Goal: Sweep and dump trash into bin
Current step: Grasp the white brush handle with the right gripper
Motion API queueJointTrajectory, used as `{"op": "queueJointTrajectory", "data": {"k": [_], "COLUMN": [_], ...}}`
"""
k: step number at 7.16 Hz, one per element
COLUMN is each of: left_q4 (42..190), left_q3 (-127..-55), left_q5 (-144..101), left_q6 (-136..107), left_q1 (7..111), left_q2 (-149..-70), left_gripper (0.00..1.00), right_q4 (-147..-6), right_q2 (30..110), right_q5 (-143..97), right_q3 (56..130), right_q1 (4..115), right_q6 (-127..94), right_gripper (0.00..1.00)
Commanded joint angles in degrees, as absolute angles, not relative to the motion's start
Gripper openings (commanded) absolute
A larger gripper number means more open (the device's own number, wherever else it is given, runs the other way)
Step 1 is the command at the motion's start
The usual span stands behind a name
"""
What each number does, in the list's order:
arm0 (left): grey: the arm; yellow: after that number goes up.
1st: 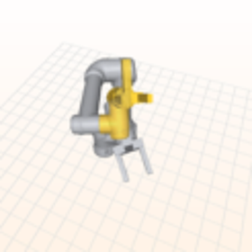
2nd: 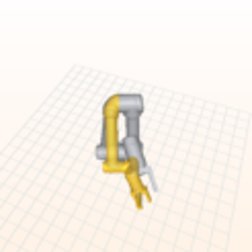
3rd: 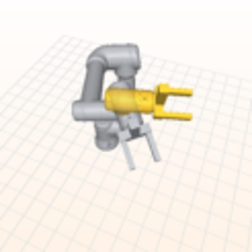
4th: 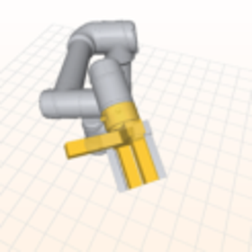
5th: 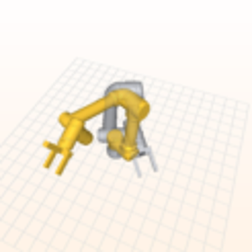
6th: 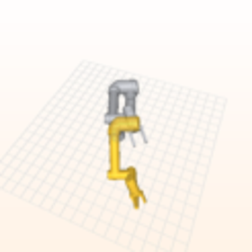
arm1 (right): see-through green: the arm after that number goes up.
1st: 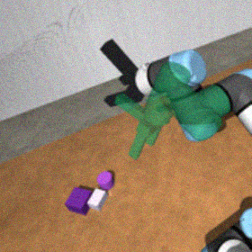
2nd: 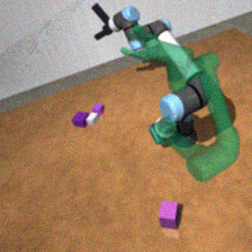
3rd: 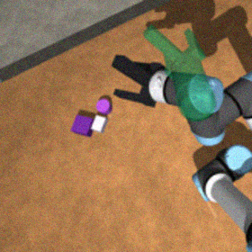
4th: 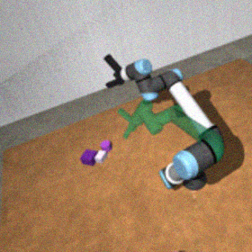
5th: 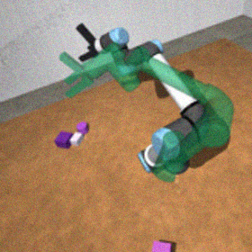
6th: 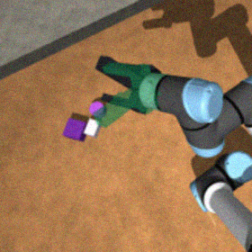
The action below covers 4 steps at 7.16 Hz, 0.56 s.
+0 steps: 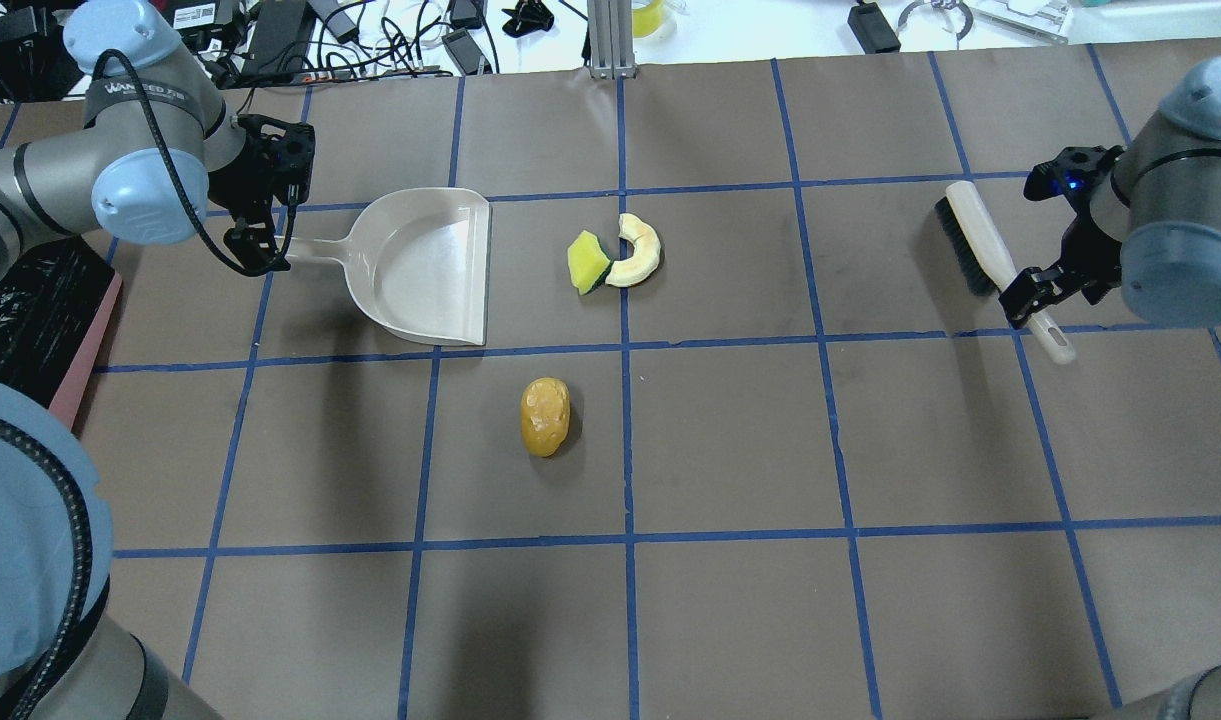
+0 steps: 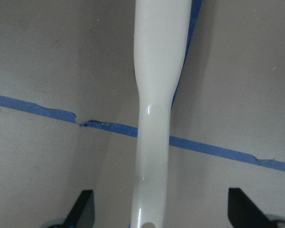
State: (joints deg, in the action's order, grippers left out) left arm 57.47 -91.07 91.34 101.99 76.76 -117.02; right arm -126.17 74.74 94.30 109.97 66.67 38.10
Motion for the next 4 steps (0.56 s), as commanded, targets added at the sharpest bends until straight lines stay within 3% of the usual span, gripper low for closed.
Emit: {"op": "queueJointTrajectory", "data": {"k": [1,3,4], "left_q4": [57.0,56.7,56.8], "left_q3": [-92.0,-92.5,-92.5], "left_q5": [91.4,91.0,89.6], "left_q6": [102.7,102.7,102.6], "left_q1": [75.5,74.2,74.2], "left_q2": [-118.1,-119.2,-119.0], "left_gripper": [0.99,0.97,0.9], "right_q4": [-126.0,-126.0,-125.9], "right_q2": [73.7,72.9,72.8], "right_q5": [94.3,94.2,94.3], "right_q3": [110.0,110.0,110.0], "right_q1": [66.6,66.6,66.6], "right_q6": [38.1,38.1,38.1], "right_gripper": [0.93,0.92,0.84]}}
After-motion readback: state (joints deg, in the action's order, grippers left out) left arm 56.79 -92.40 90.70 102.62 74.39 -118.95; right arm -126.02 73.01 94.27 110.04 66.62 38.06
